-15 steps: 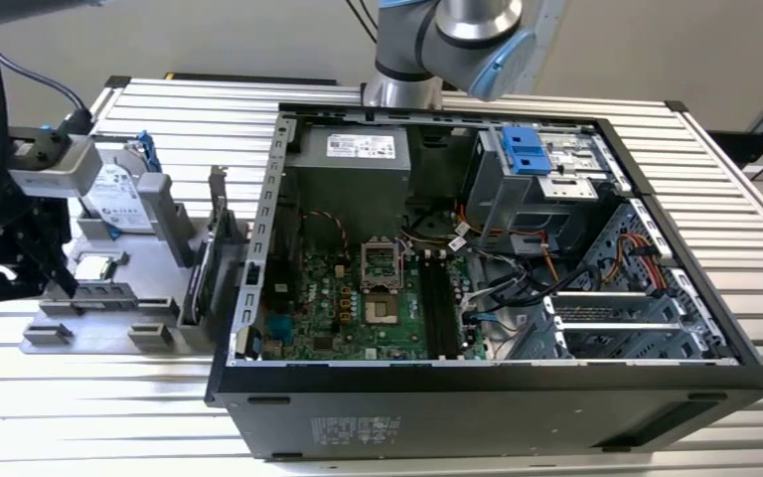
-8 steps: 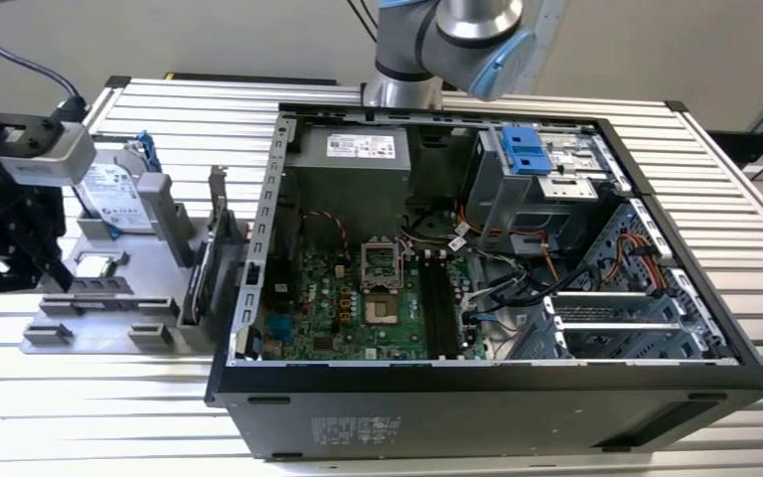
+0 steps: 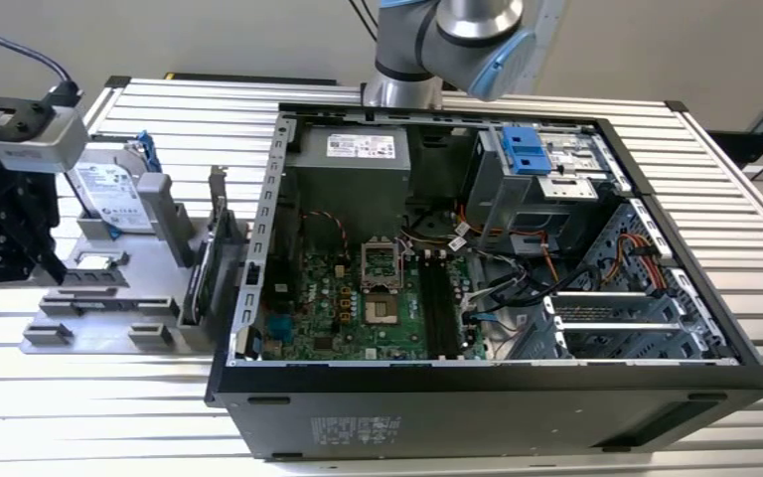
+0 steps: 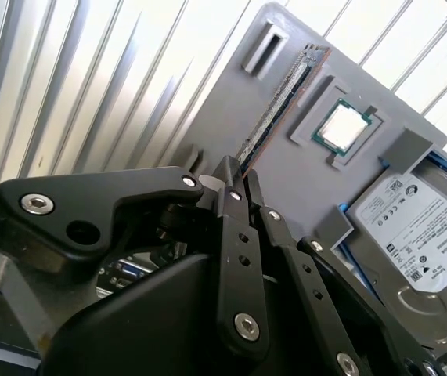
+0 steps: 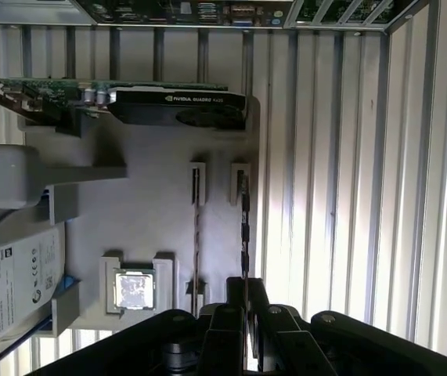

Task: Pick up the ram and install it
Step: 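Pick up the ram and move it above insertion slot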

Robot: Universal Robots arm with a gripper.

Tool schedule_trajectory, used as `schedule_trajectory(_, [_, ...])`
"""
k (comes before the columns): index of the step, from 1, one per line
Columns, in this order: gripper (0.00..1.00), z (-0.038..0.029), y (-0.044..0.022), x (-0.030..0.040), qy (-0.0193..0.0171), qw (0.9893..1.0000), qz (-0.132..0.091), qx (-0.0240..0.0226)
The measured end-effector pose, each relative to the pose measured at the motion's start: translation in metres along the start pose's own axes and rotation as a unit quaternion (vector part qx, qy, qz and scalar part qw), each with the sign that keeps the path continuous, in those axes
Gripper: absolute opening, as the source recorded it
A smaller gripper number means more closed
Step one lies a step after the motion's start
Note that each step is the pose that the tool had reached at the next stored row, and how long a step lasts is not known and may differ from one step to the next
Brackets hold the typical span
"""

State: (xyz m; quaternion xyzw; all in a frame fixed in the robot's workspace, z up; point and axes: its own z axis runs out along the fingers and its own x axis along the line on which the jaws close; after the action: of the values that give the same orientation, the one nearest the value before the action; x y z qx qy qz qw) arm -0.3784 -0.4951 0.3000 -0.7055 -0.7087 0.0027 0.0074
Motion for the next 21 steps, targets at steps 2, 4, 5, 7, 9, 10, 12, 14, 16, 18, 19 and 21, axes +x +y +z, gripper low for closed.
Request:
schedule_trajectory(2, [0.0, -0.0025, 0.0, 0.0, 0.0, 1.0, 0.0, 0.0])
schedule_trajectory(4, [0.0, -0.005, -0.0001, 0.0, 0.0, 1.0, 0.0, 0.0])
schedule_trajectory(5, [0.0, -0.0062, -0.0001, 0.0, 0.0, 1.0, 0.0, -0.0001])
schedule_trajectory(7, [0.0, -0.0089, -0.0001, 0.0001, 0.0, 1.0, 0.0, -0.0001])
schedule_trajectory(9, [0.0, -0.0113, -0.0002, 0.0001, 0.0, 1.0, 0.0, -0.0001])
schedule_trajectory(10, [0.0, -0.0124, -0.0002, 0.0001, 0.0, 1.0, 0.0, 0.0])
schedule_trajectory(12, [0.0, -0.0148, -0.0002, 0.0001, -0.0001, 1.0, 0.0, 0.0])
schedule_trajectory(14, [0.0, -0.0172, -0.0003, 0.0001, -0.0001, 1.0, 0.0, 0.0])
schedule_trajectory(16, [0.0, -0.0196, -0.0003, 0.0001, -0.0001, 1.0, 0.0, -0.0001])
schedule_trajectory(18, [0.0, -0.0221, -0.0003, 0.0002, -0.0002, 1.0, 0.0, -0.0001])
schedule_trajectory(19, [0.0, -0.0234, -0.0003, 0.0001, -0.0002, 1.0, 0.0, -0.0001])
schedule_trajectory(21, [0.0, -0.0261, -0.0004, 0.0002, -0.0002, 1.0, 0.0, 0.0])
